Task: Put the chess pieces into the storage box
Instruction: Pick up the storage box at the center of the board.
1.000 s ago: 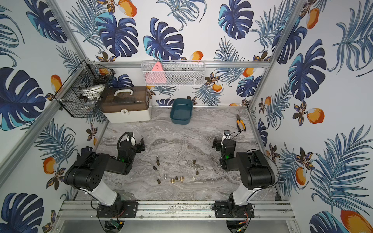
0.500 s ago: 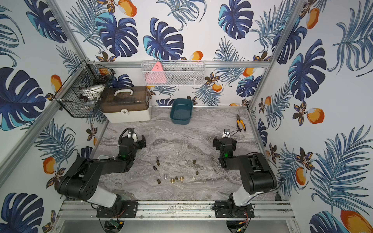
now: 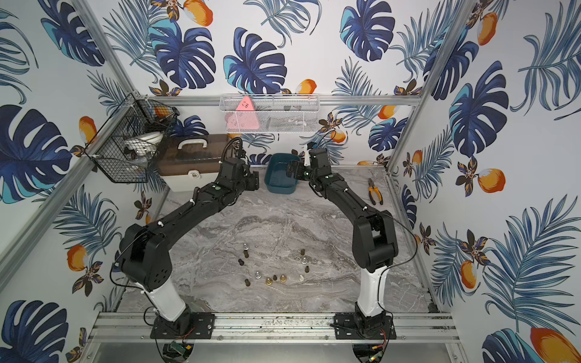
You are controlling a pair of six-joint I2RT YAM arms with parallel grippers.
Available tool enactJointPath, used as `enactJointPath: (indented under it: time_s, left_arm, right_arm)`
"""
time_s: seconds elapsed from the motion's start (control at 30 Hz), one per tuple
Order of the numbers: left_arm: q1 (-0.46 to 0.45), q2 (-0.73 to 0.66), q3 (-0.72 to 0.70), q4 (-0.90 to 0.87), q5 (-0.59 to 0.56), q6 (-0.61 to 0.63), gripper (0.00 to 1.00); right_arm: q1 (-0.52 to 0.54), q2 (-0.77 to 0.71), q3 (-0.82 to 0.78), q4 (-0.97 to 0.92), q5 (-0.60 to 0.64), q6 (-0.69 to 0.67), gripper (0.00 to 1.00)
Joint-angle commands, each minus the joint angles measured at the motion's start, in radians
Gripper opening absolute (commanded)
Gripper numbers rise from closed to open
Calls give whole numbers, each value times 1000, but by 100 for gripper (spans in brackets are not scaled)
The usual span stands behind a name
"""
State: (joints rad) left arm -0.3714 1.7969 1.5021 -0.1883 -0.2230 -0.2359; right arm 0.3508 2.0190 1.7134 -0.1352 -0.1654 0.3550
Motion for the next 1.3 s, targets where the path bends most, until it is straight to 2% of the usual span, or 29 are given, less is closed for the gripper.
enactJointPath:
  time_s: [0.0, 0.07, 0.2, 0.37, 0.43, 0.7, 0.8, 0.83, 0.9, 1.07, 1.2, 1.27]
  left_arm:
    - [2, 77, 86, -171, 103, -21, 74]
    - [2, 142, 147, -215, 127, -20, 75]
    - [8, 199, 151, -167, 182, -40, 76]
    - [8, 238, 180, -175, 211, -42, 75]
    - [8, 228, 163, -160, 210, -45, 75]
    - [8, 161, 68, -99, 189, -70, 74]
    - [8, 136, 43, -88, 181, -79, 73]
    - [8, 126, 34, -87, 176, -82, 73]
    - [9, 108, 19, -80, 166, -87, 73]
    - [8, 80, -1, -88, 154, -91, 73]
    - [14, 65, -24, -79, 159, -100, 73]
    - [20, 54, -33, -80, 162, -109, 73]
  right_arm:
    - [-2, 109, 108, -187, 3, -10, 94]
    - [-2, 184, 215, -261, 25, -37, 93]
    - [-5, 323, 400, -372, 68, -77, 91]
    - [-4, 488, 627, -491, 96, -99, 84]
    - [-10, 534, 687, -511, 114, -91, 77]
    - [-20, 612, 769, -474, 74, -88, 49]
    - [-16, 621, 778, -467, 57, -82, 32]
    - [-17, 619, 772, -463, 60, -79, 29]
    - [-16, 608, 745, -443, 62, -76, 28]
    - [-14, 610, 739, -432, 58, -74, 19]
    - [-10, 614, 740, -431, 55, -76, 18]
    - [-10, 603, 728, -427, 58, -77, 15]
